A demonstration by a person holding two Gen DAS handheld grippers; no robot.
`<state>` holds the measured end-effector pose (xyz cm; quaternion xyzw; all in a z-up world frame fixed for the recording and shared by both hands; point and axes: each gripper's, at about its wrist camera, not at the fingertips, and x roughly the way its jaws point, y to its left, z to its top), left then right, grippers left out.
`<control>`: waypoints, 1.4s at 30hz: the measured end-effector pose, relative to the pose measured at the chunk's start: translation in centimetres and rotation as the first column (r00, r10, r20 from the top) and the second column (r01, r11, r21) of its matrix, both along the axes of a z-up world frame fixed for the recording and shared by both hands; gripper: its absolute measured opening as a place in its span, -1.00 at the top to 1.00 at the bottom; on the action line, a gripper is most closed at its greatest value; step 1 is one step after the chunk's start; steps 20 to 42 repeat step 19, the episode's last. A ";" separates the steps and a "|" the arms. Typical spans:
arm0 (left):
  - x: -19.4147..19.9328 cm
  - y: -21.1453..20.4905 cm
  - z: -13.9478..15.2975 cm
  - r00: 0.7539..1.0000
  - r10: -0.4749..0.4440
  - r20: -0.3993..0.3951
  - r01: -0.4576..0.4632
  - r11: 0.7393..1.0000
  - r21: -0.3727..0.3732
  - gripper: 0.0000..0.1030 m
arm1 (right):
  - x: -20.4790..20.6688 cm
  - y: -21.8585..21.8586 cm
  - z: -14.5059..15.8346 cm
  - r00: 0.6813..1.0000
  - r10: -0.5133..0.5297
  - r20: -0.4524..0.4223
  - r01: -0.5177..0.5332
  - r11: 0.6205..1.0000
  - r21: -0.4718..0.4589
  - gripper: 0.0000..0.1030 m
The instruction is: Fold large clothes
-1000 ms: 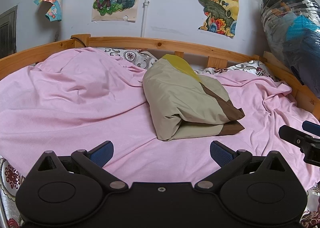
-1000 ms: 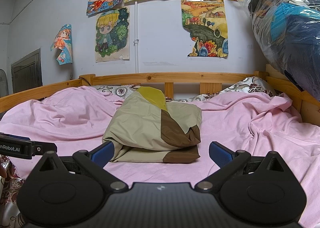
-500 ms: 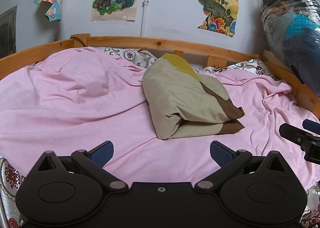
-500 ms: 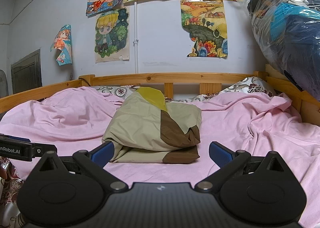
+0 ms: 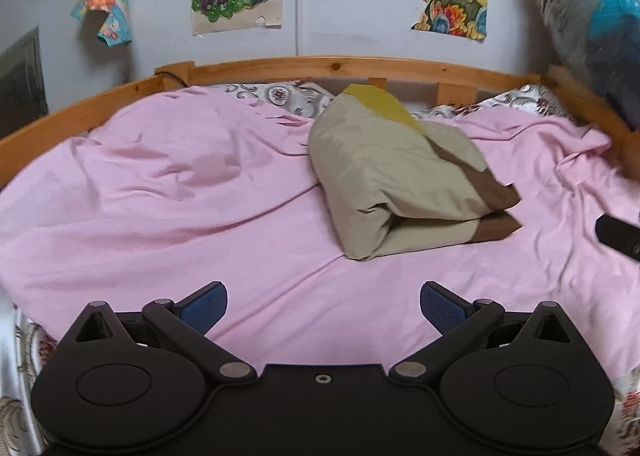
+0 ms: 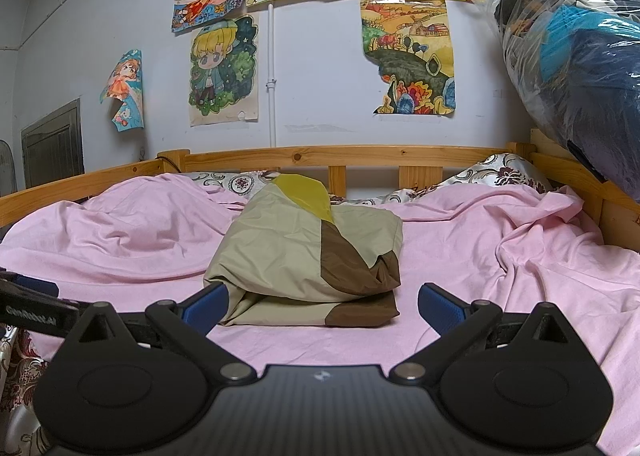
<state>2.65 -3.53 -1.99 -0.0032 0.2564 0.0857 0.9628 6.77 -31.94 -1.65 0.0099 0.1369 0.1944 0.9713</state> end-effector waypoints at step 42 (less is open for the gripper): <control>0.1 0.2 0.2 1.000 -0.007 -0.018 0.007 1.000 -0.008 -0.99 | 0.0 0.0 0.2 1.000 -0.003 0.000 0.003 1.000 0.004 -0.99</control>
